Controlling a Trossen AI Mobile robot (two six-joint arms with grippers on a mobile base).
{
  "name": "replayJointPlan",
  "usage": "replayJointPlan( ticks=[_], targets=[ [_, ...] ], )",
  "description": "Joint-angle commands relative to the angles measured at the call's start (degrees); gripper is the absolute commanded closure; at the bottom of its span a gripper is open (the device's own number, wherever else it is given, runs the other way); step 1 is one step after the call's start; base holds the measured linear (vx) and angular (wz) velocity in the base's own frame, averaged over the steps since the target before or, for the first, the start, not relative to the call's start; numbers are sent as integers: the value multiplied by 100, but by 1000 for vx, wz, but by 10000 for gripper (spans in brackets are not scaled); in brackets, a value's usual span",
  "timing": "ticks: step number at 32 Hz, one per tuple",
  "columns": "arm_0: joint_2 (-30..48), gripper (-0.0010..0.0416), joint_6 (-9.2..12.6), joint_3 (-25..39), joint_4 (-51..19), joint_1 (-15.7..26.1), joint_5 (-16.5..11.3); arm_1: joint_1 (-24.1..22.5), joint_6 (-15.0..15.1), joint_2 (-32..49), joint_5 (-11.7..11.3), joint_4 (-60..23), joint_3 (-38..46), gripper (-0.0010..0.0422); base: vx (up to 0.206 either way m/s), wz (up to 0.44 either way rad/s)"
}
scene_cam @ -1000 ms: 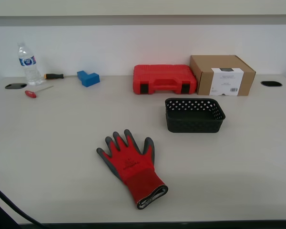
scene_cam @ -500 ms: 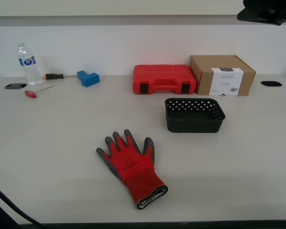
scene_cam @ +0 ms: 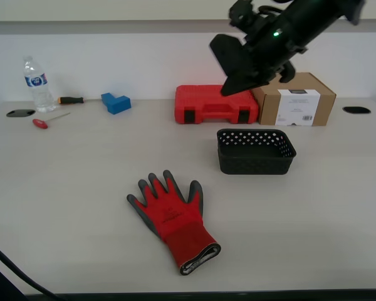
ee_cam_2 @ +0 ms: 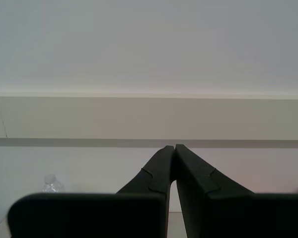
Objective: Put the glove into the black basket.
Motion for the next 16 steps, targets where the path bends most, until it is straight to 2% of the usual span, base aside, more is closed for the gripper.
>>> replayJointPlan(
  ticks=[1,6,8,10,12,16],
  targets=[
    [796,405,-223,675,-264,402,-37,2,0,2,-4,15,2,412,0,0],
    [1838,405,-245,1526,-673,841,-190,2,2,2,-9,13,2,412,0,0],
    [2232,405,-275,1862,-846,994,-160,2,0,2,-9,11,2,412,0,0],
    [2586,405,-273,2142,-903,1115,-31,2,0,2,-9,11,9,412,0,0],
    [2953,405,-271,2437,-1049,1211,264,2,2,2,-9,11,7,412,0,0],
    [3637,405,-282,2973,-1703,1292,369,0,2,2,-24,9,4,412,0,0]
  ],
)
